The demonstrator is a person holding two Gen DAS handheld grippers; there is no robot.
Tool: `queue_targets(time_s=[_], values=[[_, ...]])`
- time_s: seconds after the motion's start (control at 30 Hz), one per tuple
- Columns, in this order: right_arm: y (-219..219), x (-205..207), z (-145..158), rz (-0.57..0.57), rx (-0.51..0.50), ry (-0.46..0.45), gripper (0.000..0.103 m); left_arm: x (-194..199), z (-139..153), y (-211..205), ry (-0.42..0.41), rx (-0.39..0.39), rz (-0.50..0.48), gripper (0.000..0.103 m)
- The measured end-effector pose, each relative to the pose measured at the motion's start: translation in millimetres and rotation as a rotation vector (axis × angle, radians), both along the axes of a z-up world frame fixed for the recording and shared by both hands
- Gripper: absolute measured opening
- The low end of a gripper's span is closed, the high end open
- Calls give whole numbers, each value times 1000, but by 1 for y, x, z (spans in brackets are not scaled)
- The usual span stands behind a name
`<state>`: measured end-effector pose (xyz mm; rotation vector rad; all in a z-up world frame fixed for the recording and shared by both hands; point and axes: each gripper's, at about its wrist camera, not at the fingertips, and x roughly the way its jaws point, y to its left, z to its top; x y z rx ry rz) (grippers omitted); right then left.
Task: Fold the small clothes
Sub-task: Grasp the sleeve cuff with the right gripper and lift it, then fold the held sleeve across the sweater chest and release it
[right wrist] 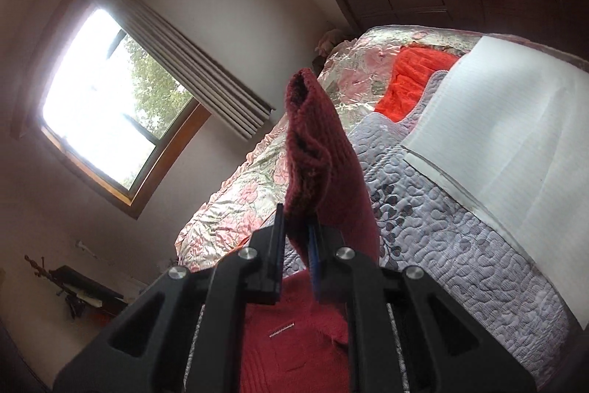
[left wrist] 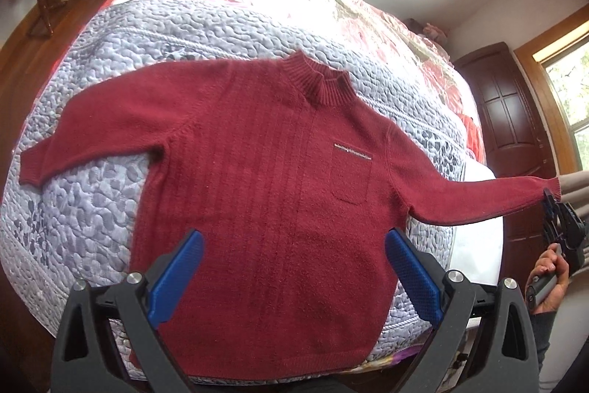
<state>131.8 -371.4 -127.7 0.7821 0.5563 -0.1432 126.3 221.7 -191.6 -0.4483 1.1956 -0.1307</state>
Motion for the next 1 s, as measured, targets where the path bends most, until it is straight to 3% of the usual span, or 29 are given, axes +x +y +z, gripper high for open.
queue_targets(time_s=[0.23,0.5,0.73,1.0], values=[[85,36,31,161,-196,20,10,-13,7,45,-36,-27,95,99],[166,68,25,309,-322,57,10,-31,4,83,-45,-37,175,99],[223,92,-12,409,-445,147,10,-41,-3,103,-42,-48,214,99],[320,110,-94,587,-775,295,10,-27,-14,106,-38,-122,208,99]])
